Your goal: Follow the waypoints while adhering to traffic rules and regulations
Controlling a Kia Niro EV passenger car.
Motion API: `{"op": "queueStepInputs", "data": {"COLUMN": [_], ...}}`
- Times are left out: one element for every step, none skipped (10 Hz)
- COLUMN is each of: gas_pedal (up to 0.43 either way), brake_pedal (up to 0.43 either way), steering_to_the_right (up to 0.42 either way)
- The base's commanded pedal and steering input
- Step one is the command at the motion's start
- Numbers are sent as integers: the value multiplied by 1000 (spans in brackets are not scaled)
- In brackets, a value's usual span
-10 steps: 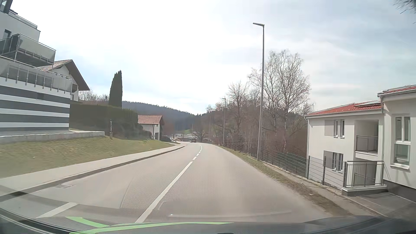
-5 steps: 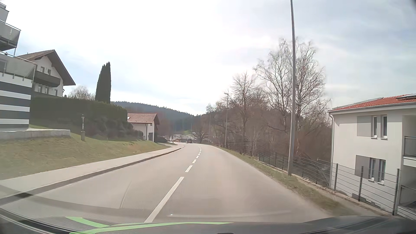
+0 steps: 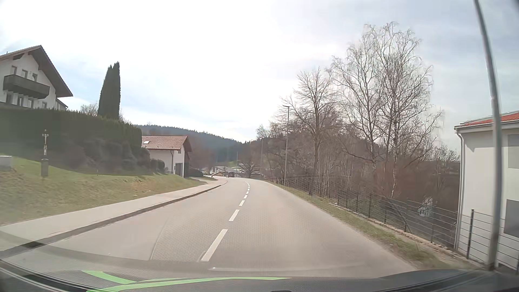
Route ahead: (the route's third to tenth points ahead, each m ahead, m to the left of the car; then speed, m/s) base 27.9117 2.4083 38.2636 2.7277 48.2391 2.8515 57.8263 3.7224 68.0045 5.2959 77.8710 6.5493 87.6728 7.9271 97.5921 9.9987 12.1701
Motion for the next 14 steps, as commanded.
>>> {"op": "queueStepInputs", "data": {"gas_pedal": [28,28,28,28,28,39,39,39,47,47,59,59,59,59], "brake_pedal": [0,0,0,0,0,0,0,0,0,0,0,0,0,0], "steering_to_the_right": [1,1,4,7,10,12,12,12,12,8,3,1,-1,-2]}}
